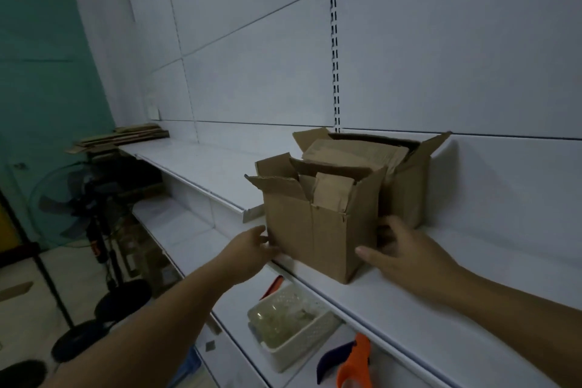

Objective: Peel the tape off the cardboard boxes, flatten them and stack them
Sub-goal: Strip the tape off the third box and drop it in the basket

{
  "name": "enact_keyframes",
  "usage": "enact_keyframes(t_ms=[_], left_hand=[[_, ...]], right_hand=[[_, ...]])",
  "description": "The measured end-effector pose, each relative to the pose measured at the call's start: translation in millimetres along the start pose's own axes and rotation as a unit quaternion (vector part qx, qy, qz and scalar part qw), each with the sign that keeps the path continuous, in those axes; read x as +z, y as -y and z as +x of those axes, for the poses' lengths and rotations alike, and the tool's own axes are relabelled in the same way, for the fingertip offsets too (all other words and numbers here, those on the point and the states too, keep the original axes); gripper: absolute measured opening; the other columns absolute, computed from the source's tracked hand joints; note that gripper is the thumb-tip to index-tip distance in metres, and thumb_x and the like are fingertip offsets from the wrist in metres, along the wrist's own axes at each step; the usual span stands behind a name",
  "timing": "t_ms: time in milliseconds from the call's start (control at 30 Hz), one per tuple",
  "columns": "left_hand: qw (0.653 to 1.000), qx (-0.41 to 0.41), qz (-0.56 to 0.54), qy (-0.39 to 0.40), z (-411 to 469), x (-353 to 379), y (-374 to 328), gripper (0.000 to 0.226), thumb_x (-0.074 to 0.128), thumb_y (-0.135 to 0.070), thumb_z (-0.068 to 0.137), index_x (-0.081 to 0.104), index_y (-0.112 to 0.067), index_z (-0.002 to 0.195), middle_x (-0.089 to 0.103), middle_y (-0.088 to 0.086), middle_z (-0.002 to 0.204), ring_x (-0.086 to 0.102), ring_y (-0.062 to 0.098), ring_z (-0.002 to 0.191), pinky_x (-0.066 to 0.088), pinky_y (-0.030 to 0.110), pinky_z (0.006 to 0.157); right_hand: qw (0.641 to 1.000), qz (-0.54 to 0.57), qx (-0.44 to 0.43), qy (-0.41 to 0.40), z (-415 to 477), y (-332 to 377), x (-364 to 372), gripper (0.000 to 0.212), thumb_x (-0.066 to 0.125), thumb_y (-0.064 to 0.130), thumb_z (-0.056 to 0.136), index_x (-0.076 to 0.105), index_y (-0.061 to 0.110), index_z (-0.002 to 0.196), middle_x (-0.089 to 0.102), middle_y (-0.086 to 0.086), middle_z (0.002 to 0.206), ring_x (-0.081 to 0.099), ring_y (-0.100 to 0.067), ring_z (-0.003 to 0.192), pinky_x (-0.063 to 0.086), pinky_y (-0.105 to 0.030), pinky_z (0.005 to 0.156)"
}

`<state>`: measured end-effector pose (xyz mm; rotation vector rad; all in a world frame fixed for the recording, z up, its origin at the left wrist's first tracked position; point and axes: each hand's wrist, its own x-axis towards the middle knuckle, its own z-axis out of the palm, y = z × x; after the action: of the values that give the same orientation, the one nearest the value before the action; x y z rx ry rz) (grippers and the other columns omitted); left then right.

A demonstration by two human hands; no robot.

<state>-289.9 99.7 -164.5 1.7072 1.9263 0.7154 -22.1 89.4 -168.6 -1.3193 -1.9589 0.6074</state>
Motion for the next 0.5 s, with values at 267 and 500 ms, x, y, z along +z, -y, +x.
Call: enact_keyframes(t_ms=[267, 500], left_hand=[[0.987, 0.062, -0.142, 0.042, 38.2, -16.2, 30.9, 0.054, 0.077, -0.008, 0.071, 0.055, -0.019, 0.12, 0.072, 0.001, 0.082, 0.068, 0.014, 0.078, 0.054, 0.029, 0.072], [0.984, 0.11, -0.102, 0.097, 61.2, 3.4, 29.3, 0.043, 0.091, -0.016, 0.054, 0.069, -0.033, 0.085, 0.053, -0.003, 0.052, 0.063, 0.028, 0.1, 0.052, 0.027, 0.062]], right_hand=[[0.991, 0.126, 0.049, -0.018, 12.6, 9.5, 21.7, 0.088, 0.074, 0.064, 0.051, 0.015, 0.058, 0.116, 0.042, 0.023, 0.127, 0.045, -0.005, 0.12, 0.044, -0.029, 0.102], [0.976, 0.073, -0.024, -0.202, -33.5, 43.4, -9.6, 0.065, 0.066, 0.075, 0.047, 0.034, 0.073, 0.103, 0.053, 0.037, 0.11, 0.056, 0.005, 0.103, 0.052, -0.018, 0.077]])
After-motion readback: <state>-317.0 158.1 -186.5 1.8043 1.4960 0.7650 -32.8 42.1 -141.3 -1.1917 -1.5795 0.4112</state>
